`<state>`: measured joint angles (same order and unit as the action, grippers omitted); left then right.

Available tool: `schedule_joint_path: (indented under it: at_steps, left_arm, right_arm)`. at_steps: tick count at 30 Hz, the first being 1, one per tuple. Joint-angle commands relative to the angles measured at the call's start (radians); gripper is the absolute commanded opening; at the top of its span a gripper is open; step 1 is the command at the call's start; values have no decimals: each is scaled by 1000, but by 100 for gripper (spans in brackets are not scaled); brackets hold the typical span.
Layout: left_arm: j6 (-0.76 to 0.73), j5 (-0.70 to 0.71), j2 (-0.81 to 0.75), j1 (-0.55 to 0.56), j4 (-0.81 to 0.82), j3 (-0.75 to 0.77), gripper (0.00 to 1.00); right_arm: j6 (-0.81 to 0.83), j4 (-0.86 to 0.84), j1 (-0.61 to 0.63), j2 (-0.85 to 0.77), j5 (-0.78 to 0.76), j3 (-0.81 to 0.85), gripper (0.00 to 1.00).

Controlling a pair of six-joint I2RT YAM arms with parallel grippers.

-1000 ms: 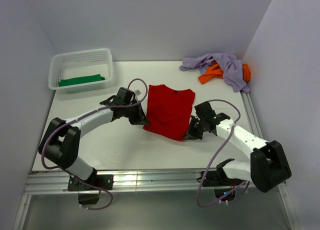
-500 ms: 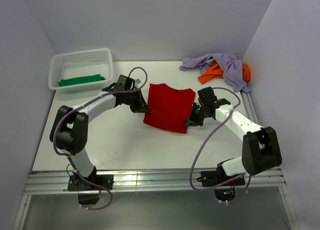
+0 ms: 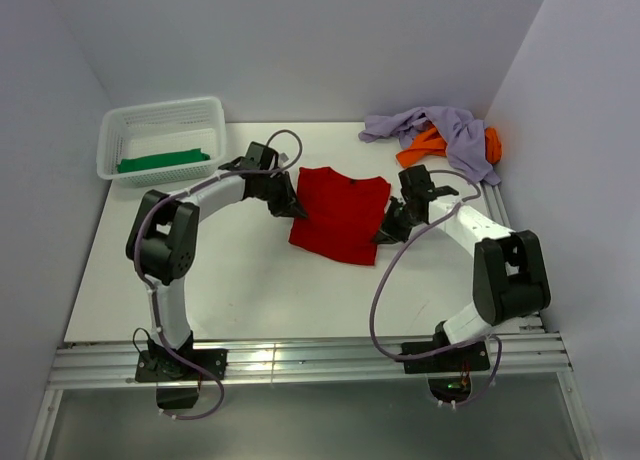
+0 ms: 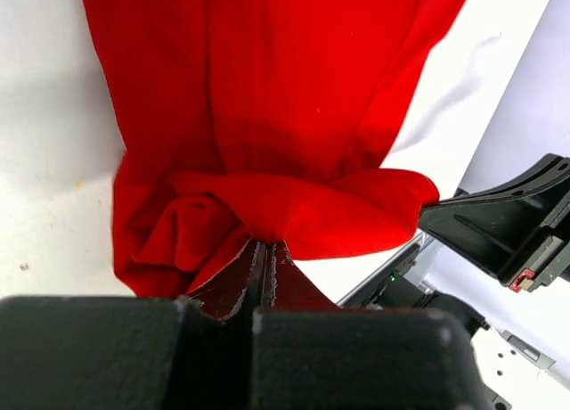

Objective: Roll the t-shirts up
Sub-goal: Roll the tshirt

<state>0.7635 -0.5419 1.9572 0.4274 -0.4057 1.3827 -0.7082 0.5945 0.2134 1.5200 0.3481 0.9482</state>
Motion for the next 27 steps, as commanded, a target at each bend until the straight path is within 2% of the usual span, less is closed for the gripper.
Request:
schedule_joint_path:
  at_steps: [1, 10, 12, 13, 14, 15, 16, 17, 18, 20, 21, 23, 24, 27]
  left_arm:
    - [-16, -4, 22, -12, 7, 56, 0]
    - [-7, 52, 94, -18, 13, 133, 0]
    - [-1, 60, 112, -19, 19, 144, 1]
    - [5, 71, 117, -19, 22, 154, 4]
    - [8, 76, 123, -19, 24, 162, 6]
    - [16, 79, 129, -21, 21, 176, 12]
    - [20, 77, 131, -22, 21, 180, 16]
    - [23, 76, 129, -24, 21, 185, 20]
    - [29, 77, 117, -26, 19, 191, 31]
    - [30, 91, 95, -29, 13, 194, 43]
    - [25, 97, 73, -32, -1, 199, 49]
    - [17, 114, 40, -36, -24, 205, 54]
    - [5, 126, 28, -38, -51, 210, 63]
    - [-16, 138, -27, -35, -87, 200, 63]
  right_arm:
    - [18, -1, -14, 28, -44, 63, 0]
    - [21, -16, -28, 123, -113, 144, 0]
    - [16, -31, -28, 147, -126, 153, 4]
    - [15, -36, -29, 155, -141, 161, 10]
    - [10, -39, -29, 164, -146, 162, 11]
    - [9, -47, -29, 166, -155, 167, 16]
    - [7, -48, -29, 160, -168, 172, 51]
    - [7, -58, -31, 132, -179, 169, 63]
    - [7, -80, -31, 106, -190, 167, 67]
    - [12, -104, -31, 22, -207, 156, 73]
    - [18, -107, -31, 0, -208, 156, 74]
    - [47, -82, -31, -35, -190, 172, 68]
    - [56, -76, -32, -37, -173, 176, 65]
    - [70, -71, -31, -46, -82, 167, 35]
